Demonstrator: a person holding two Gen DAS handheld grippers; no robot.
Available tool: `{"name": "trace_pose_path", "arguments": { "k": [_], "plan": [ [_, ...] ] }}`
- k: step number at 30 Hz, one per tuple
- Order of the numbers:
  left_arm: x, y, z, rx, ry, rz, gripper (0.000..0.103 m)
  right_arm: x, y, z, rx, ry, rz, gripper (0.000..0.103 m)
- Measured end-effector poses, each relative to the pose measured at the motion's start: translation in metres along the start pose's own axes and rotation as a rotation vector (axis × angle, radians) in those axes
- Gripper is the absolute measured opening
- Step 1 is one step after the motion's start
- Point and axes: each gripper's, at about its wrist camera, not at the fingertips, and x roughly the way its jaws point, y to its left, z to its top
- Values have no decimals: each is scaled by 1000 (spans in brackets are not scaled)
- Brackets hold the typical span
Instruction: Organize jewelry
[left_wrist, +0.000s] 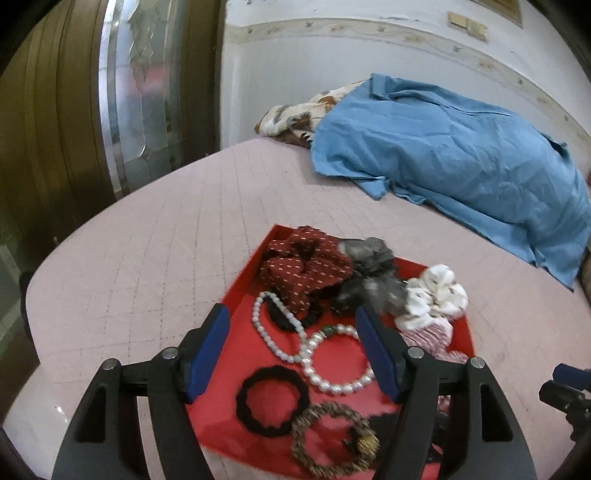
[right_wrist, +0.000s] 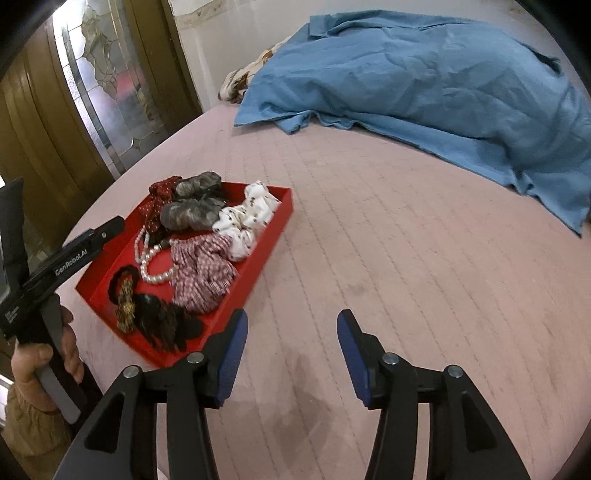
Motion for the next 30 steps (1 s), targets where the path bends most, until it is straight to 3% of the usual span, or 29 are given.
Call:
{"name": "trace_pose_path", "arguments": {
  "k": [5,6,12,16,18,22,30],
  "plan": [
    [-29,-17,-3,55,-26,-33,71,-18,-7,-20,-15,-18,-31,59],
    [-34,-21,-2,68,-35,-26,77,-20,-9,-23,-14,-21,-32,59],
    [-91,-47,6,129,-195,79,99,-32,-21,-33,35,-50,-18,59],
    [-131,-64,10,120,-303,91,103,-44,-31,-37,72,-84,-11,61],
    [-148,-76,9,139,-333,58,103,-52,-38,-40,94,-105,-10,64],
    [-162,-99,4,195,-307,11,103,-63,-47,-48,109,-134,-21,64],
    [-183,-112,-4,140,-313,54,103,-85,-59,-68,110,-199,-57,67]
  ]
}}
